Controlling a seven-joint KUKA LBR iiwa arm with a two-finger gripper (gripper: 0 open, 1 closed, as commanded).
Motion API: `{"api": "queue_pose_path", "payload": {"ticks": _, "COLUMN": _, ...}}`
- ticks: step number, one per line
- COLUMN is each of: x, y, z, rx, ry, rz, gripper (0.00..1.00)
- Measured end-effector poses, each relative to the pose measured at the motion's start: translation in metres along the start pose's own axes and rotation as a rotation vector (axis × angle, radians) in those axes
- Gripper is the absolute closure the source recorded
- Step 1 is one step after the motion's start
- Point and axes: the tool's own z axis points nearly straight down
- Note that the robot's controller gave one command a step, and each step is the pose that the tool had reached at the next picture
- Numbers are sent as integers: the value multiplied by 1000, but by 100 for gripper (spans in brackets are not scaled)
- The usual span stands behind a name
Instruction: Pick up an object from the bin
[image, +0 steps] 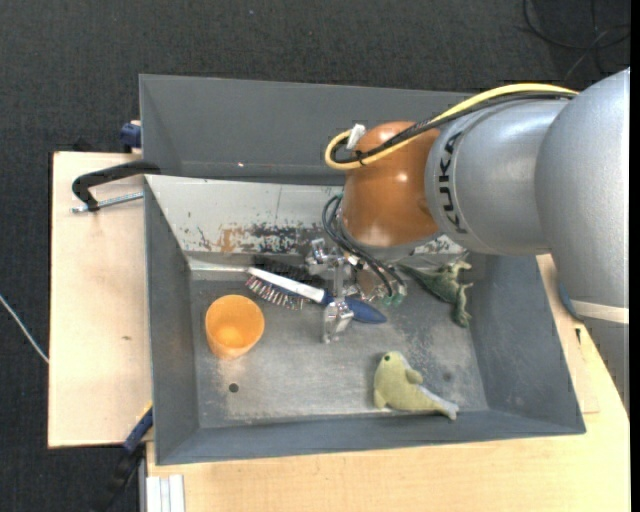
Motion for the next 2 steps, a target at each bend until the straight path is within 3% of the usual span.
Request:
{"api": "queue_pose_path", "payload": {"ticks": 1, "x": -5, "y": 2, "z": -5, "rx": -3, "ry": -18, "rz": -1, "gripper": 100}}
{"api": "queue_pose_path", "payload": {"ticks": 2, "x": 30, "y": 8, "z": -152, "rx": -12, "ry": 16, "rz": -350, "gripper": 100}}
